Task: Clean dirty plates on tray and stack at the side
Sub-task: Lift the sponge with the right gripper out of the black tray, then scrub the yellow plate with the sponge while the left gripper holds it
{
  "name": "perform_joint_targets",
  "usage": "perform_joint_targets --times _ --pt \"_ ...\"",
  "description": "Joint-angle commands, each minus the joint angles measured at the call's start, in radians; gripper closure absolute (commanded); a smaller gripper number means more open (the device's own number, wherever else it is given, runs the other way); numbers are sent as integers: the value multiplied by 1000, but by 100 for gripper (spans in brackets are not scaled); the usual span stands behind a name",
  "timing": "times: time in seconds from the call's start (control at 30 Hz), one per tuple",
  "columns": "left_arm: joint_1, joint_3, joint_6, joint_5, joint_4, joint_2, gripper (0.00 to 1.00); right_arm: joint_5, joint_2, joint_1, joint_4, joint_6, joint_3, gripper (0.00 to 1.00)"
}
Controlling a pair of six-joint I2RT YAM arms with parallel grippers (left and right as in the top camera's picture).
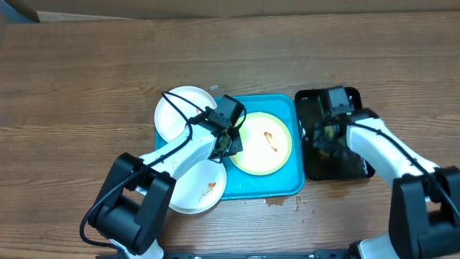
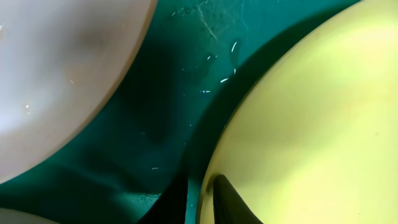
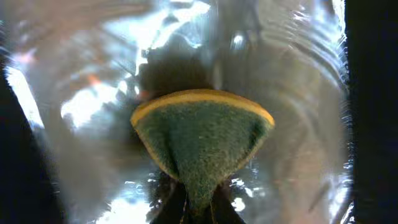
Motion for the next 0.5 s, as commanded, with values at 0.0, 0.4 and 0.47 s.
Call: perform_joint_targets --times 0.0,0.4,0.47 --pt "12 -10 -2 -32 -6 16 85 1 -98 4 -89 -81 150 96" --pt "12 -10 -2 -32 1 16 96 -51 -103 168 -15 -167 194 96" --pt "12 -10 -3 -32 1 16 96 -70 -103 219 2 -187 193 96"
